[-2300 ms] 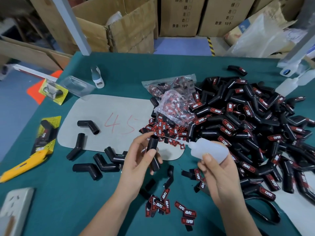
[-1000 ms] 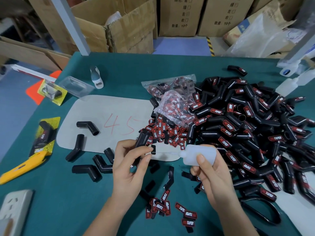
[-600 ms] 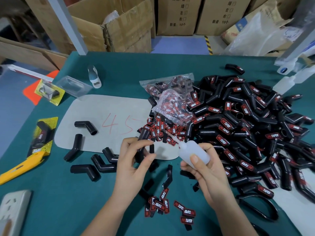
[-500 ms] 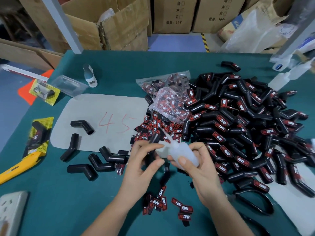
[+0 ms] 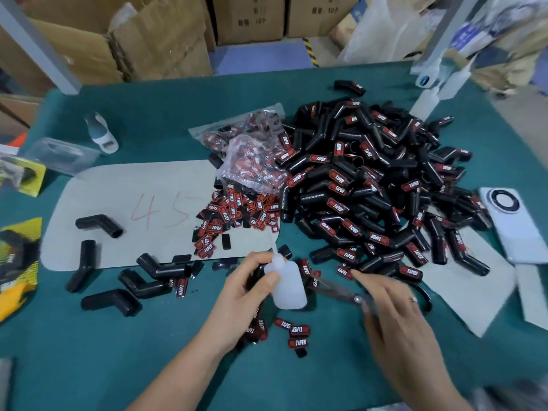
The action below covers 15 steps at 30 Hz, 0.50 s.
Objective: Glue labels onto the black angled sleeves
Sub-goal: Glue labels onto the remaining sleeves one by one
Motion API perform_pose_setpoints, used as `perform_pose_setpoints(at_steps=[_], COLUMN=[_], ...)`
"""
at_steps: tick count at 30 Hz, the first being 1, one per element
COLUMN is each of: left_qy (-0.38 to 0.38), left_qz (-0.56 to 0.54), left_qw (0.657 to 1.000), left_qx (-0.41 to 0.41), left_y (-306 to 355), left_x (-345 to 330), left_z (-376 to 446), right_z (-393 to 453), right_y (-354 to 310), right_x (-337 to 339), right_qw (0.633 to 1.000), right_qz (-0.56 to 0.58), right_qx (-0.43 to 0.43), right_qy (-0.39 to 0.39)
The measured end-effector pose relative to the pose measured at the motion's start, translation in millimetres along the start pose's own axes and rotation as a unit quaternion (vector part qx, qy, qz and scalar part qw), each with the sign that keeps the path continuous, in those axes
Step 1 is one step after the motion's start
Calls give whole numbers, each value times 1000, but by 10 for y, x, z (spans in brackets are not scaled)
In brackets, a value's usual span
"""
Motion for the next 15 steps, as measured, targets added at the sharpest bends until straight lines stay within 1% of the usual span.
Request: perform_pose_setpoints(at_steps=[1, 2, 5, 6, 9, 12, 14, 15], left_qy=[-9, -14, -24, -30, -47, -54, -50, -48], left_qz=[7, 13, 29, 34, 50, 66, 66, 66], left_qw=[1000, 1000, 999, 999, 998, 996, 997, 997], left_qx=[-5, -9, -8, -4, -1, -8, -11, -12], left_y=[17, 24, -15, -33, -65, -62, -49, -52], left_x=[-15, -26, -43, -54, -70, -65, -49, -45], left_z=[1, 2, 6, 9, 9, 13, 16, 18], right_z=[-98, -169, -271, -244, -151, -169, -183, -168], right_y=[123, 241, 458, 453, 384, 429, 437, 442], right_x=[59, 85, -12, -50, -145, -70, -9, 62], right_qw=[996, 988, 952, 942, 936, 951, 955, 964], right_qz=[-86, -149, -260, -277, -276, -209, -185, -159], right_qx=[3, -2, -35, -32, -4, -42, -50, -62], right_qy=[-8, -36, -157, -185, -220, -223, -227, -205])
Point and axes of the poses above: each hand's wrist, its own z-axis towards the middle knuckle, its own x-axis out of the back of the hand, y = z × x, the point moved 10 cm from there along z, towards the middle knuckle, and after that the axes turned 2 degrees about -x, right-handed, at the moved point
